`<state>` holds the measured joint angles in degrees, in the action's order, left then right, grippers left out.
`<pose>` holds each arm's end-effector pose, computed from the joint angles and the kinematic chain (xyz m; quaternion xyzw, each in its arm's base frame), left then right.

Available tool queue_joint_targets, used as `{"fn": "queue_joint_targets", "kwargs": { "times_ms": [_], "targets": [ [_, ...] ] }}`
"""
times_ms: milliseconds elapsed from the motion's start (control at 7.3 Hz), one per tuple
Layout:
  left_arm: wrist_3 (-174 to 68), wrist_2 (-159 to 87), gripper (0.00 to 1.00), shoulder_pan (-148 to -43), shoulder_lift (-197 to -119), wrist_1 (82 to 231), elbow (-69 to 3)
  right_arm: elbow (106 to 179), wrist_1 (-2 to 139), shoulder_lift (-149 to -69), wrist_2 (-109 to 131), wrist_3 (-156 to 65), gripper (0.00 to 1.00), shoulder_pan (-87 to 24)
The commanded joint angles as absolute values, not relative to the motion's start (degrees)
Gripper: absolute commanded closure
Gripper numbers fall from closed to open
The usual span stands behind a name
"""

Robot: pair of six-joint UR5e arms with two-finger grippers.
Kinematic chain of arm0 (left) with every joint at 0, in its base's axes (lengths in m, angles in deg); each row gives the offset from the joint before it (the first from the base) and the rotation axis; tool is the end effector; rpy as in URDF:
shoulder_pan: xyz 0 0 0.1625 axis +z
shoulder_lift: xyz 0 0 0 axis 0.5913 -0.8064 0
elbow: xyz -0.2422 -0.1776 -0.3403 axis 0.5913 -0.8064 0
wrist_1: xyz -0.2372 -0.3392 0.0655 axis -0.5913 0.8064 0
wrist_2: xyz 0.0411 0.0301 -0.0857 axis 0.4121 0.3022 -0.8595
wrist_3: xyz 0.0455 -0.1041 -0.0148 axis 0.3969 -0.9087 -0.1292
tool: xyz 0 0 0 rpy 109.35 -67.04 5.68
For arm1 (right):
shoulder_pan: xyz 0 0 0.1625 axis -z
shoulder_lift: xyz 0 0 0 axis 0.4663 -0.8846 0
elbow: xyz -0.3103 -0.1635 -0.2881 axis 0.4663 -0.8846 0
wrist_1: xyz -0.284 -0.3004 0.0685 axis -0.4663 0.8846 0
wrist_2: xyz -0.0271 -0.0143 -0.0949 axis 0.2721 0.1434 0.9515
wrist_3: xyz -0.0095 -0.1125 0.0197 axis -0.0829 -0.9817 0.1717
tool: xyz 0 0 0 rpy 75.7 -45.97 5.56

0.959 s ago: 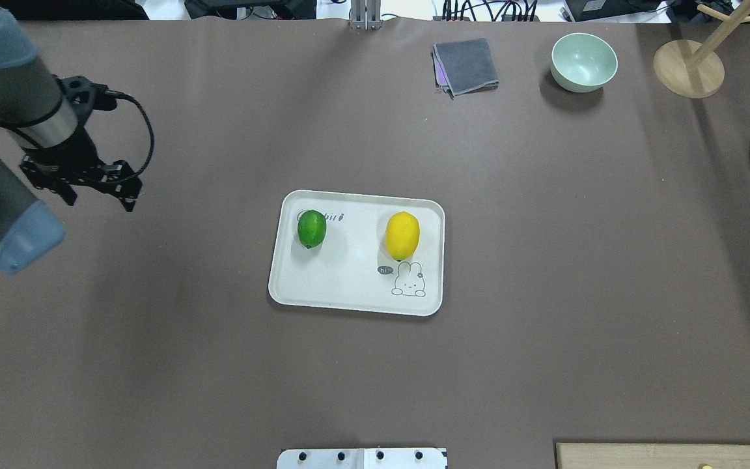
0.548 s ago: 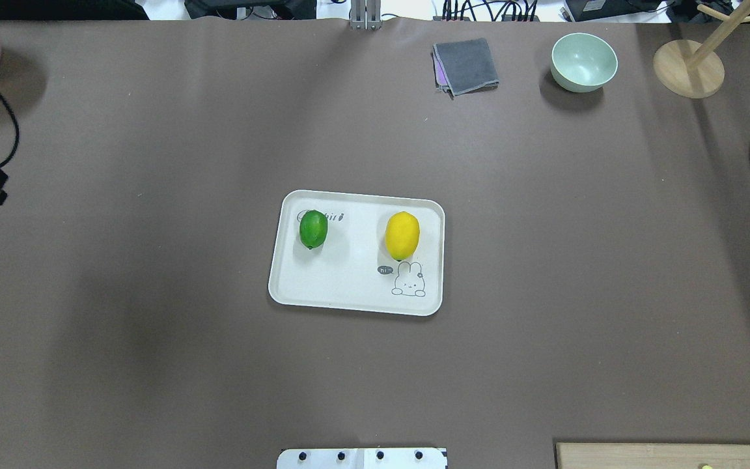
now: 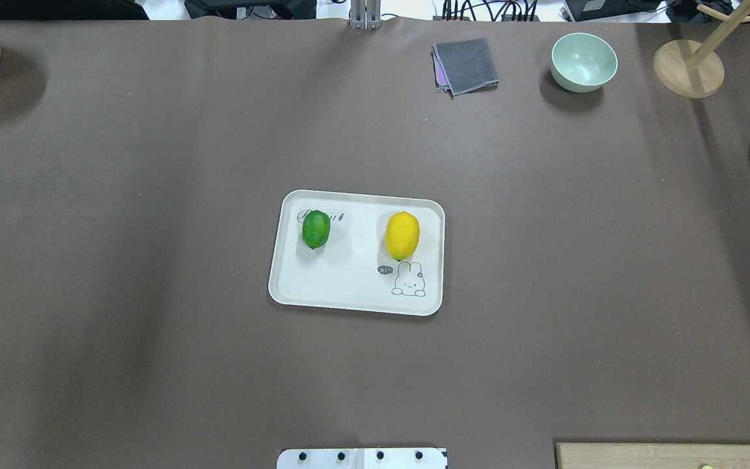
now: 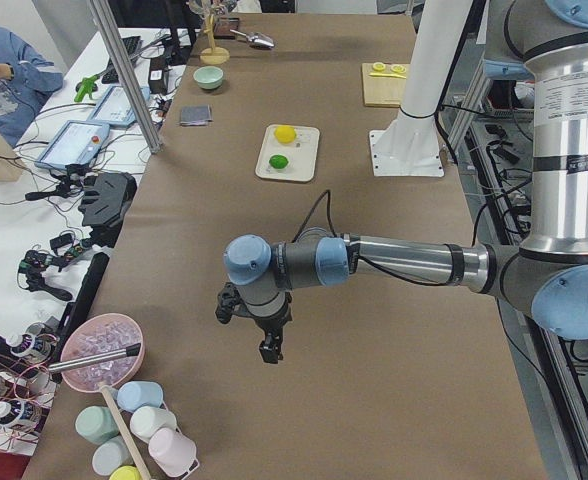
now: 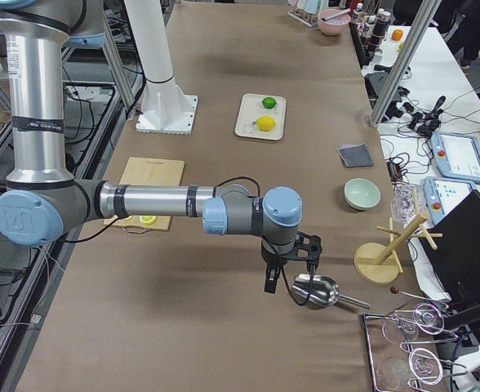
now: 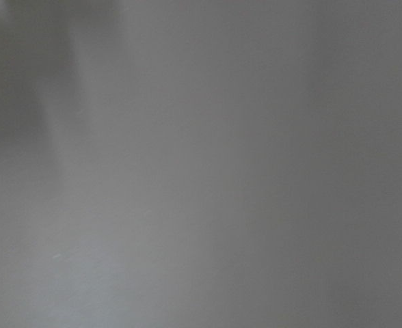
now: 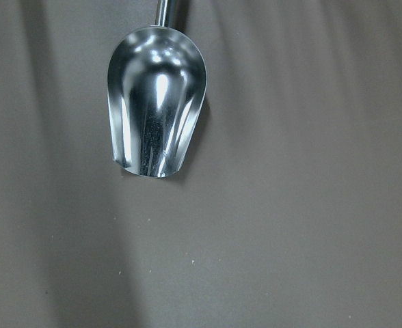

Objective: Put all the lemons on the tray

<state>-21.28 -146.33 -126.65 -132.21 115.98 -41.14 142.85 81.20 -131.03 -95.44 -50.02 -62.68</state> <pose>-0.0601 -0.4270 0.6975 -0.0381 0.3640 0.0994 0.9253 0.0646 -0.4874 0.6869 -0.0113 -0.3373 0.0933 0.9367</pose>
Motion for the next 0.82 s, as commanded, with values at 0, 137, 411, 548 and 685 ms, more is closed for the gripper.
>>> {"fn": "queue_joint_targets", "kwargs": {
  "times_ms": [0, 137, 411, 548, 685],
  "targets": [
    [-17.6, -146.3, 0.02, -130.6, -125.6, 116.2, -43.9, 143.2, 81.3, -131.4, -95.5, -50.0, 0.00, -62.7],
    [-17.2, -146.2, 0.02, -130.6, -122.9, 116.8, -44.3, 143.2, 81.3, -131.5, -95.7, -50.0, 0.00, -62.7],
    [-17.3, -146.1, 0.02, -130.3, -122.8, 116.9, -44.4, 143.2, 81.3, -131.4, -95.7, -50.0, 0.00, -62.9],
    [-17.2, -146.0, 0.02, -129.9, -123.1, 116.9, -44.1, 143.2, 81.3, -131.5, -95.7, -50.0, 0.00, -63.0],
    [-17.3, -145.4, 0.02, -129.7, -123.3, 116.7, -44.2, 143.2, 81.3, -131.5, -95.7, -50.0, 0.00, -63.0]
  ]
}}
